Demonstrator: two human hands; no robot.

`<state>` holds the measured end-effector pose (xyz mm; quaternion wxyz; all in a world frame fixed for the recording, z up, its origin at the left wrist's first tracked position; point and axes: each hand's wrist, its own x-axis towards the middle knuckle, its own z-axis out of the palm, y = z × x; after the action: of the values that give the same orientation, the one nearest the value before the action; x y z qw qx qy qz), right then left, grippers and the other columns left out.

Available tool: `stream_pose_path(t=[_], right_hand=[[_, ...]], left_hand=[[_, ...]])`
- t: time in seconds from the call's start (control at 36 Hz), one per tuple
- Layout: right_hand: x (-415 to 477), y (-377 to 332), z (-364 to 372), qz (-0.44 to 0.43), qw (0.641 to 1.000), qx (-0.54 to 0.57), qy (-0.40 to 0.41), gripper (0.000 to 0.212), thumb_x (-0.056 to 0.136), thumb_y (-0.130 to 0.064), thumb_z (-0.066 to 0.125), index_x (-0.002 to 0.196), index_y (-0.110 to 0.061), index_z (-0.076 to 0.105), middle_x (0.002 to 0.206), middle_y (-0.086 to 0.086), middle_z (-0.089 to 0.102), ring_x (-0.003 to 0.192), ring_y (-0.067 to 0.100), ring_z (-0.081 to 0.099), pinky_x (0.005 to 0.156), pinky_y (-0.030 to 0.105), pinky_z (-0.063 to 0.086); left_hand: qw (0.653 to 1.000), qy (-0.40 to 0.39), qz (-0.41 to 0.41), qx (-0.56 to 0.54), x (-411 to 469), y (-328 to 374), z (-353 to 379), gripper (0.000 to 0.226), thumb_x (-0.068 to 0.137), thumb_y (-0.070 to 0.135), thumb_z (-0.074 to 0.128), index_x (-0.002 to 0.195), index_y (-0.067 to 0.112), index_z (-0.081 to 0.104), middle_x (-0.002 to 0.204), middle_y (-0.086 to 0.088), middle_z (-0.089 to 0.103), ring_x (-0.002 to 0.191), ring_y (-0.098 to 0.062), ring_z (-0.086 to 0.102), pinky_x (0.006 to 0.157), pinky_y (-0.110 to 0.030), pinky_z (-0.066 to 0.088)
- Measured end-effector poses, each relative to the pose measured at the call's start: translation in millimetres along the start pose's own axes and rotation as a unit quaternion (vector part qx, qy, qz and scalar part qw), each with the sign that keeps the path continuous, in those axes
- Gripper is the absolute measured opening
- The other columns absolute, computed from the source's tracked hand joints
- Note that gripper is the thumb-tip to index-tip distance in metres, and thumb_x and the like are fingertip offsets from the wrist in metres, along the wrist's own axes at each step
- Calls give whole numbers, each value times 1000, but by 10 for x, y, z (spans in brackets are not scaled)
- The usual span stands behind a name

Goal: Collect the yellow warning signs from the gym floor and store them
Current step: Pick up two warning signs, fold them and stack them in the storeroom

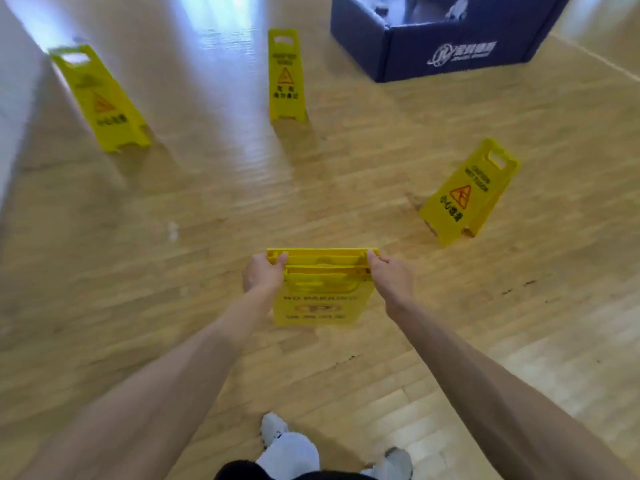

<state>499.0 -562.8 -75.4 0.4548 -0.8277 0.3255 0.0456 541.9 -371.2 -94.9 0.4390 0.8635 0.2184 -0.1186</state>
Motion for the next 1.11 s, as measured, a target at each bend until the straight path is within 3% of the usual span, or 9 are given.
stream_pose_path(t=[0.14, 0.31, 0.5, 0.58, 0.67, 0.81, 0.94, 1.11], right_hand=[[-185, -703, 967, -34, 996, -3, -83, 38, 97, -35, 49, 90, -3, 69, 88, 12, 61, 83, 25, 52, 69, 30, 33], [-496, -1529, 2101, -89, 979, -12, -182, 42, 95, -37, 52, 105, 0, 70, 97, 12, 65, 89, 24, 56, 78, 37, 45], [-910, -2417, 3419, -135, 940, -28, -312, 35, 90, -38, 57, 103, -8, 71, 106, 11, 69, 101, 29, 61, 86, 37, 47], [-1046, -2747, 3940, -148, 923, -35, -354, 26, 92, -34, 57, 94, -12, 69, 97, 8, 64, 95, 26, 58, 83, 36, 46], [-1123, -3078, 4497, -152, 906, -56, -391, 33, 92, -34, 57, 101, -6, 70, 97, 10, 65, 90, 24, 57, 74, 29, 41], [-1236, -3607, 5463, -138, 877, -103, -448, 35, 91, -37, 57, 101, -8, 72, 97, 10, 67, 91, 26, 61, 80, 32, 46], [-1406, -3984, 6066, -144, 855, -130, -481, 25, 92, -34, 56, 94, -13, 68, 94, 7, 64, 84, 23, 58, 72, 29, 44], [-1681, -4430, 6715, -171, 825, -172, -511, 25, 92, -34, 54, 99, -17, 70, 95, 6, 64, 79, 20, 58, 73, 30, 45]], left_hand=[[993, 79, -60, -60, 418, -510, -927, 36, 90, 36, 59, 114, 10, 67, 115, -17, 68, 111, -35, 59, 90, -39, 47], [967, 185, -131, -116, 726, -1133, -2032, 47, 89, 41, 58, 122, 8, 64, 119, -17, 66, 116, -36, 57, 96, -44, 47], [924, 285, -197, -164, 957, -1805, -3153, 44, 92, 36, 57, 113, -2, 64, 116, -22, 66, 109, -35, 62, 92, -42, 48], [904, 314, -231, -175, 1114, -1974, -3556, 42, 95, 31, 53, 119, -3, 60, 122, -21, 63, 114, -34, 59, 88, -37, 44], [886, 342, -255, -182, 1340, -2159, -3976, 39, 94, 31, 54, 112, -3, 64, 116, -21, 66, 106, -33, 62, 77, -35, 43], [850, 378, -320, -182, 1782, -2431, -4665, 43, 93, 32, 56, 118, -3, 61, 120, -21, 64, 111, -35, 60, 88, -40, 46], [819, 395, -365, -200, 2061, -2652, -5133, 38, 94, 31, 55, 113, -1, 62, 114, -17, 65, 103, -31, 60, 77, -34, 42], [777, 435, -403, -211, 2303, -3008, -5660, 40, 91, 37, 59, 105, 1, 66, 112, -19, 67, 106, -37, 61, 88, -43, 51]])
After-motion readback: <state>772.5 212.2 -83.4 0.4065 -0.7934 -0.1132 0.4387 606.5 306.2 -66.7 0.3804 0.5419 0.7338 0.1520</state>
